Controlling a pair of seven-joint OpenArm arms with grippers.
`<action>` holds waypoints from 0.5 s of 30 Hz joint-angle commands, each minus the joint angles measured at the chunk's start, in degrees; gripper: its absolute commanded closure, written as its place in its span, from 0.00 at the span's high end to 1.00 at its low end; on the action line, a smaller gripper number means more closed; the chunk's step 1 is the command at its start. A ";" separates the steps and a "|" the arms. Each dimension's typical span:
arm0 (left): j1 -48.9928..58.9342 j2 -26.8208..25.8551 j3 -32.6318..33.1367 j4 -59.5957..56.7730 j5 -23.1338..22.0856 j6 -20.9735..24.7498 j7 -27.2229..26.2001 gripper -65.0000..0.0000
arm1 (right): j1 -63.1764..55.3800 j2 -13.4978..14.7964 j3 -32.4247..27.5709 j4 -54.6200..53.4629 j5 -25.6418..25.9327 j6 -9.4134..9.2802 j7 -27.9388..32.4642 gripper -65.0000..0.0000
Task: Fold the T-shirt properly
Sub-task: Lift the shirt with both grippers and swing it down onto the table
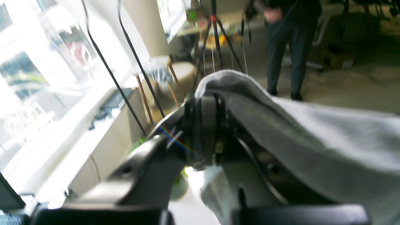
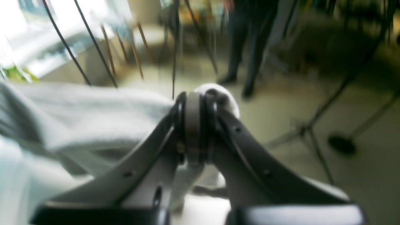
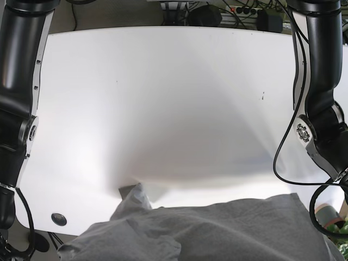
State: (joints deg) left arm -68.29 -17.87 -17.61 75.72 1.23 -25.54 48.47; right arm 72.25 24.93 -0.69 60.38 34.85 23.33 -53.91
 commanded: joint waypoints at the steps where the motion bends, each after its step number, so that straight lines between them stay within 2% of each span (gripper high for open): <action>1: -1.47 -0.90 0.07 0.63 -0.40 0.18 -1.04 0.00 | 2.55 1.05 0.38 0.68 0.71 -0.17 1.73 0.03; 5: 2.31 -0.90 0.07 1.07 -0.58 0.09 -1.04 0.00 | 2.55 2.63 0.64 1.03 1.41 -0.17 1.56 0.03; 8: 7.59 -0.99 -0.20 4.23 -0.66 0.09 -1.04 0.00 | 1.55 4.30 4.07 1.99 3.52 -0.17 0.33 0.03; 15: 21.30 -0.90 -0.37 13.99 -0.75 0.09 -0.95 0.00 | -13.13 4.57 10.14 7.44 5.37 -0.17 -0.02 0.03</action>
State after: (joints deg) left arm -46.11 -18.04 -17.98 87.50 1.15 -25.80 49.74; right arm 58.94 29.58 8.71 65.39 38.81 22.46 -55.00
